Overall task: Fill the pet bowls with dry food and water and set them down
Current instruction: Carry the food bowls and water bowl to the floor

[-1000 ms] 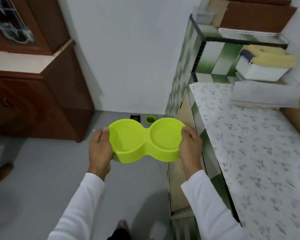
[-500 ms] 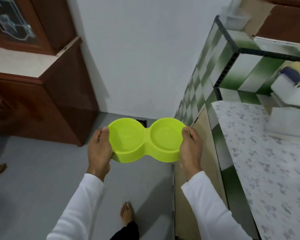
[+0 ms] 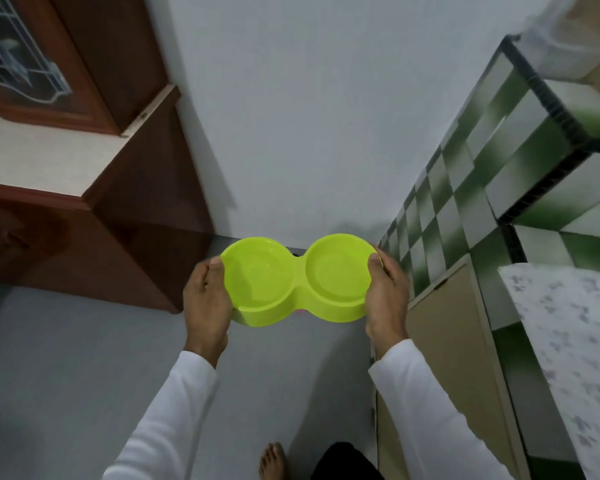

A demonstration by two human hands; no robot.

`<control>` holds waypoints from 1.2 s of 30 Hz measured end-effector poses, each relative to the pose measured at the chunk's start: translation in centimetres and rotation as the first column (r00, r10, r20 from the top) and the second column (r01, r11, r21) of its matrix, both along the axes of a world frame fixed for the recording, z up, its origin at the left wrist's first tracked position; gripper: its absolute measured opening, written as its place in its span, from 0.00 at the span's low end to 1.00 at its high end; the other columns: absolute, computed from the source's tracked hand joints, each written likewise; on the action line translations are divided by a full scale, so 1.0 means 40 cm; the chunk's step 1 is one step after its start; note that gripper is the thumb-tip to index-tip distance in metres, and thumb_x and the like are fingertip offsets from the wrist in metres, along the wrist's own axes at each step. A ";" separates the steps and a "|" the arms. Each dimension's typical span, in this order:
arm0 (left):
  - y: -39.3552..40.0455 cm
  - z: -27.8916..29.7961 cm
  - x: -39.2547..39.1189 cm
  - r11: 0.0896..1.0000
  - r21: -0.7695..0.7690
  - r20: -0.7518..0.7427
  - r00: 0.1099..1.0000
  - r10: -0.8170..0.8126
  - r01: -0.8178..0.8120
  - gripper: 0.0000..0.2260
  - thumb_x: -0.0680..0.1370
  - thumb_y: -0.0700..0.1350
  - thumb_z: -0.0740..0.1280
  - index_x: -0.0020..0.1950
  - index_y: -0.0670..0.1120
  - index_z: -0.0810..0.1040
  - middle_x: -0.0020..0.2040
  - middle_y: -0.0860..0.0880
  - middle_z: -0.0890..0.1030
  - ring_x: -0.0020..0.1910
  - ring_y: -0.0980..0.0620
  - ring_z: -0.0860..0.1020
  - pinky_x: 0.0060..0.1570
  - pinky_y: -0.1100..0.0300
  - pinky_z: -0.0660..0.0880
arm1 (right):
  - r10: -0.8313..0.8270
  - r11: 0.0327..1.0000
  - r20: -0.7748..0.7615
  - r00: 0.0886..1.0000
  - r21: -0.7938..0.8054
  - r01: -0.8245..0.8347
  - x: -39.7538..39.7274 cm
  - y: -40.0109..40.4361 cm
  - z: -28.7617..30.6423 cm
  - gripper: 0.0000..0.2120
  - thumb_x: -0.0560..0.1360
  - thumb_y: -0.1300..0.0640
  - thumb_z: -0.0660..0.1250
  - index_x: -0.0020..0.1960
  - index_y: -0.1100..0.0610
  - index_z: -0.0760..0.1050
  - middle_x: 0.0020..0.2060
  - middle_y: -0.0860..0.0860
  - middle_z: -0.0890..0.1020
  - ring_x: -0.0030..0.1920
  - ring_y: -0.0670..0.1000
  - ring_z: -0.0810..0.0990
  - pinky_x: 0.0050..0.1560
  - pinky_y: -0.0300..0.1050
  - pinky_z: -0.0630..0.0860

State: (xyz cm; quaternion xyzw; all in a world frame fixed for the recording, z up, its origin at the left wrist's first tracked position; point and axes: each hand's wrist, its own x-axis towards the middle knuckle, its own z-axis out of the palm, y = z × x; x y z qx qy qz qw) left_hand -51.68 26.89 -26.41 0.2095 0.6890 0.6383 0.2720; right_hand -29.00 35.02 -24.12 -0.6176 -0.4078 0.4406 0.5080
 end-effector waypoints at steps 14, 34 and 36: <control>0.296 -0.063 -0.134 0.995 -0.002 0.044 0.994 0.101 -0.101 0.10 0.86 0.47 0.62 0.49 0.53 0.81 0.42 0.57 0.81 0.44 0.55 0.76 0.49 0.53 0.74 | 0.115 0.993 -0.055 0.992 -0.027 -0.116 -0.155 0.351 -0.051 0.11 0.83 0.57 0.63 0.58 0.46 0.82 0.62 0.51 0.80 0.59 0.49 0.78 0.55 0.43 0.74; 0.602 -0.161 -0.265 0.960 -0.103 0.013 0.965 0.262 -0.259 0.11 0.87 0.51 0.58 0.57 0.46 0.77 0.47 0.51 0.78 0.46 0.54 0.74 0.50 0.52 0.72 | 0.354 0.933 -0.030 0.935 -0.054 -0.355 -0.375 0.790 -0.194 0.13 0.81 0.61 0.63 0.53 0.45 0.82 0.58 0.51 0.83 0.61 0.53 0.78 0.60 0.47 0.74; 0.625 -0.184 -0.287 0.963 -0.116 0.017 0.968 0.249 -0.245 0.13 0.87 0.51 0.57 0.66 0.48 0.77 0.59 0.50 0.80 0.57 0.53 0.76 0.59 0.53 0.73 | 0.376 0.924 -0.034 0.926 -0.057 -0.377 -0.393 0.818 -0.216 0.13 0.81 0.61 0.63 0.54 0.46 0.81 0.59 0.51 0.83 0.61 0.52 0.78 0.58 0.44 0.73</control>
